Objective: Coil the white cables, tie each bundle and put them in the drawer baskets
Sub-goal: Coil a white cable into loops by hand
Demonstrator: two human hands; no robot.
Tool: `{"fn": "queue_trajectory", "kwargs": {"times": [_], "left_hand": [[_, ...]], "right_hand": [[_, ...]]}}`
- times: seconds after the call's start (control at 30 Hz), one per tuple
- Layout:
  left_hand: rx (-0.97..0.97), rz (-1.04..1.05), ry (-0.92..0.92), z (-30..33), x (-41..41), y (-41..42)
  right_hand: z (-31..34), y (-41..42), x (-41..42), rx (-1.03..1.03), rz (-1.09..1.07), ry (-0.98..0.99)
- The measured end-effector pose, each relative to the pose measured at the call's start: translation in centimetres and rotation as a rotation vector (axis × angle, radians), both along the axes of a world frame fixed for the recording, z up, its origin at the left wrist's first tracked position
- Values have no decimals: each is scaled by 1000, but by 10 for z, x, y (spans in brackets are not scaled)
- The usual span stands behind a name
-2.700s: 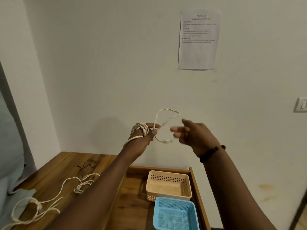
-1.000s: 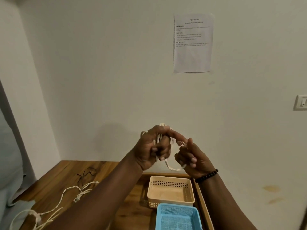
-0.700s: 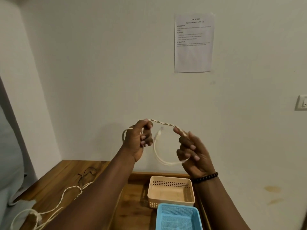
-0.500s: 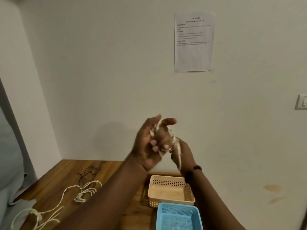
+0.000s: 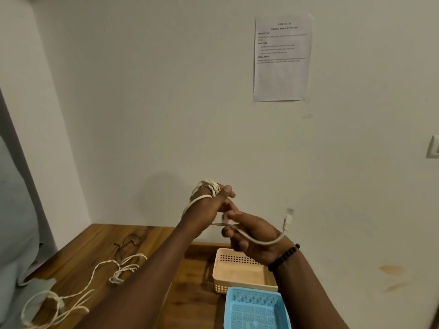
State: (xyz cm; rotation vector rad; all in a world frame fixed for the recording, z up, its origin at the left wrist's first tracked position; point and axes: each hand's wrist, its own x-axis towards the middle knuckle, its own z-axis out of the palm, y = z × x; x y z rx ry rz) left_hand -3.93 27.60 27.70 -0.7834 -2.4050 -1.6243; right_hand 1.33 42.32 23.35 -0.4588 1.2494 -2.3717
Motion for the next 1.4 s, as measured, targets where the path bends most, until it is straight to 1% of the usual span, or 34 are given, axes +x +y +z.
{"fn": "queue_trajectory", "kwargs": {"times": [0.07, 0.17, 0.2, 0.23, 0.27, 0.3, 0.37, 0.43, 0.47, 0.5, 0.53, 0.57, 0.6, 0.63, 0.7, 0.73, 0.77, 0.8, 0.83, 0.87, 0.93, 0.97, 1.03, 1.07, 1.1, 1.2, 1.23, 1.33, 1.4], "left_hand": [[-59, 39, -4, 1, 0, 2], [-214, 36, -97, 1, 6, -1], [-247, 4, -155, 0, 8, -3], [-255, -48, -219, 0, 11, -3], [-243, -127, -280, -1, 14, -2], [-220, -229, -333, -2, 19, 0], [-190, -402, -382, -2, 29, 6], [-131, -504, -444, -2, 34, 8], [-76, -552, -499, -2, 34, 7], [-15, -593, -551, -2, 33, 5], [52, -631, -590, -2, 33, 4], [122, -676, -608, -1, 33, 4], [200, -727, -611, 0, 34, 5], [276, -786, -605, 2, 35, 7], [389, -901, -586, 10, 39, 11], [410, -954, -567, 14, 41, 12], [407, -995, -546, 18, 42, 13], [395, -1023, -535, 20, 44, 14], [387, -1042, -538, 21, 45, 13], [392, -1056, -548, 21, 46, 12], [447, -1071, -560, 18, 46, 12], [488, -1078, -559, 17, 46, 12], [549, -1071, -547, 15, 44, 13], [558, -1062, -539, 15, 42, 13], [553, -1058, -532, 15, 40, 12], [521, -1060, -539, 13, 34, 8], [509, -1058, -541, 12, 33, 8], [500, -1078, -559, 9, 32, 11], [528, -1123, -604, 8, 33, 15]], "right_hand": [[2, -2, 5, -206, -30, -104], [19, 3, 12, -469, -249, -127], [26, 5, 12, -495, -299, -111], [33, 7, 11, -451, -338, -82], [37, 10, 7, -320, -390, -39], [41, 10, 6, -111, -463, 15], [46, 8, 3, 381, -644, 116], [53, 8, 2, 835, -812, 244], [54, 9, -1, 1002, -887, 318], [52, 10, -4, 1100, -974, 386], [48, 10, -6, 1122, -1082, 444], [44, 8, -6, 1061, -1163, 494], [40, 6, -5, 920, -1143, 531], [38, 3, -3, 712, -1010, 528], [30, -4, 3, 239, -541, 399], [25, -9, 6, 58, -375, 320], [23, -15, 11, -73, -256, 246], [22, -18, 13, -157, -196, 188], [23, -20, 14, -206, -185, 144], [24, -19, 14, -209, -213, 120], [28, -18, 14, -155, -255, 150], [30, -17, 13, -95, -293, 171], [35, -15, 11, 64, -437, 192], [38, -15, 12, 136, -505, 205], [40, -13, 12, 178, -525, 223], [46, -3, 19, 245, -382, 274], [47, -1, 21, 324, -405, 293], [51, -9, 26, 546, -626, 343], [51, -13, 27, 570, -748, 374]]}}
